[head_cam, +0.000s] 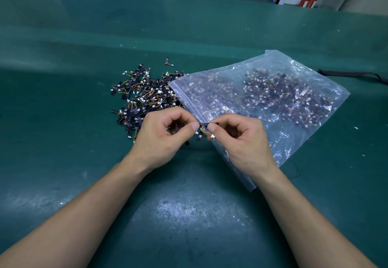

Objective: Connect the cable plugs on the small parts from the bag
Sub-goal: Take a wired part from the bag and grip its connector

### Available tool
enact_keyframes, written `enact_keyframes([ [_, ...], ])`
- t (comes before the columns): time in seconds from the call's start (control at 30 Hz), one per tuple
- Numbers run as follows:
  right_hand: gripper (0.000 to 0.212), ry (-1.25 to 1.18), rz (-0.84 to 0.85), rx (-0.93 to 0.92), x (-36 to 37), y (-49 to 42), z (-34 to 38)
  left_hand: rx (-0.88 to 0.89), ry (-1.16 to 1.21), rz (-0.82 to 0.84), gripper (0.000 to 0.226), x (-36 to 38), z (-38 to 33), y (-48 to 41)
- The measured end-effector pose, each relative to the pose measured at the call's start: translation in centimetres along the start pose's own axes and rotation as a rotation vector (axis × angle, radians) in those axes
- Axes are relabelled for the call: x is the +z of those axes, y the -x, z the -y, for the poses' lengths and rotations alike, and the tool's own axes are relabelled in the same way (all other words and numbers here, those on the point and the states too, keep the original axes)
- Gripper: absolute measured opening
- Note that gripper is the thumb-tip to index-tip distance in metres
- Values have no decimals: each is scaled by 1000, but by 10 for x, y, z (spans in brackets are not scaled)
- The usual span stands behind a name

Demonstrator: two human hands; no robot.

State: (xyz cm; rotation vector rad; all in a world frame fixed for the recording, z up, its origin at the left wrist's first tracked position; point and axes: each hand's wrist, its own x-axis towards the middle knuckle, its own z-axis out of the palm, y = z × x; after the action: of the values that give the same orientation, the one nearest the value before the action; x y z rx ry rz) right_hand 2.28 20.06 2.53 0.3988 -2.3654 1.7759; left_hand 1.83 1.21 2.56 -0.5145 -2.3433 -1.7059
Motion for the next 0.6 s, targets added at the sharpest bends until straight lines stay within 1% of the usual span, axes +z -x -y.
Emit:
enact_keyframes([
  [0.17,5,-33,14,27,-1,1,0,3,-12,-20,12,1,0,-1],
  [0.3,26,-15,18,15,2,3,-1,19,-18,-12,11,2,0,1],
  [0.37,32,-8,3,18,4,3,-1,30,-20,-6,11,3,-1,1],
  [0.43,27,-8,-1,13,3,3,-1,31,-22,-9,11,3,0,1],
  [0.53,8,-57,19,6,1,2,-1,21,-13,-18,11,2,0,0],
  [0.6,11,-49,20,-7,1,2,-1,20,-12,-17,10,2,0,0],
])
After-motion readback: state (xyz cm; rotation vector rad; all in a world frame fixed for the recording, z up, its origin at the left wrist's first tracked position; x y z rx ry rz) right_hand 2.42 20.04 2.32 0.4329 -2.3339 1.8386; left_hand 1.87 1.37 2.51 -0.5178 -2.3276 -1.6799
